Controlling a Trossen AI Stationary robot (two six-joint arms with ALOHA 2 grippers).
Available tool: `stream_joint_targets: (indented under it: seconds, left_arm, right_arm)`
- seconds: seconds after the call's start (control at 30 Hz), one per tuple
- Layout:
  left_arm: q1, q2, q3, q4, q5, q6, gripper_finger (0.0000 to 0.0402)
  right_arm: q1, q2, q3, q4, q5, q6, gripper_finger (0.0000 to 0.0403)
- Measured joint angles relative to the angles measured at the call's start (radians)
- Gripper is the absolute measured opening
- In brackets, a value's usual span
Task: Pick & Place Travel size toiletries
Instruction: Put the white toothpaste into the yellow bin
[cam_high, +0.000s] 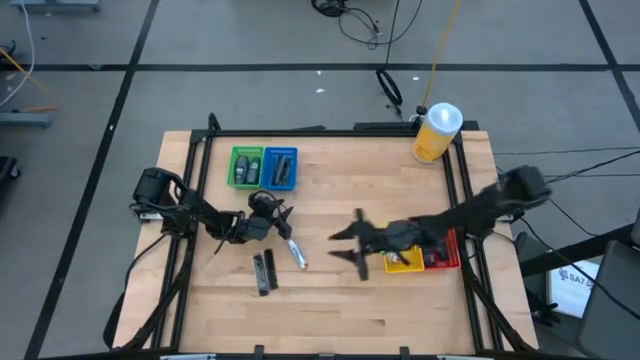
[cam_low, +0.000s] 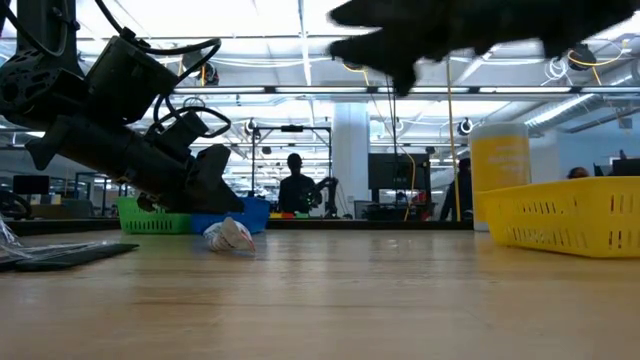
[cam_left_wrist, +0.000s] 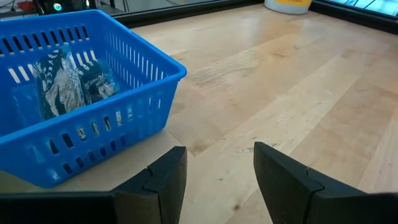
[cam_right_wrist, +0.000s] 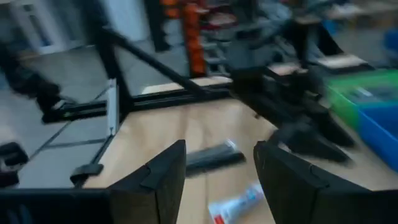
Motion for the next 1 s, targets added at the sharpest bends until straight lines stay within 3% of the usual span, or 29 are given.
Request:
stream_joint_targets:
  seconds: [0.07, 0.17, 0.5, 0.67, 0.87, 1.0]
  left_arm:
    - [0.000, 0.000, 0.000, -0.001, 0.001, 0.003, 0.0184]
    - [0.000, 0.000, 0.000, -0.002, 0.001, 0.003, 0.0184]
    - [0.000, 0.000, 0.000, -0.003, 0.005, 0.000, 0.0184]
    - [0.000, 0.000, 0.000, -0.002, 0.011, -0.001, 0.0184]
    - [0.000, 0.000, 0.000, -0.003, 0.016, -0.001, 0.0184]
    - [0.000, 0.000, 0.000, -0.003, 0.016, -0.001, 0.0184]
  right_arm:
    - [-0.031, 0.124, 0.036, 0.113, -0.069, -0.054, 0.0179]
    - [-0.071, 0.278, 0.135, 0.100, -0.095, -0.063, 0.0179]
    - [-0.087, 0.528, 0.517, -0.421, -0.096, -0.052, 0.0217]
    - [-0.085, 0.600, 0.553, -0.439, -0.089, -0.046, 0.0228]
    - [-0.072, 0.620, 0.555, -0.486, 0.069, 0.025, 0.0216]
    - [-0.070, 0.619, 0.555, -0.523, 0.108, 0.026, 0.0201]
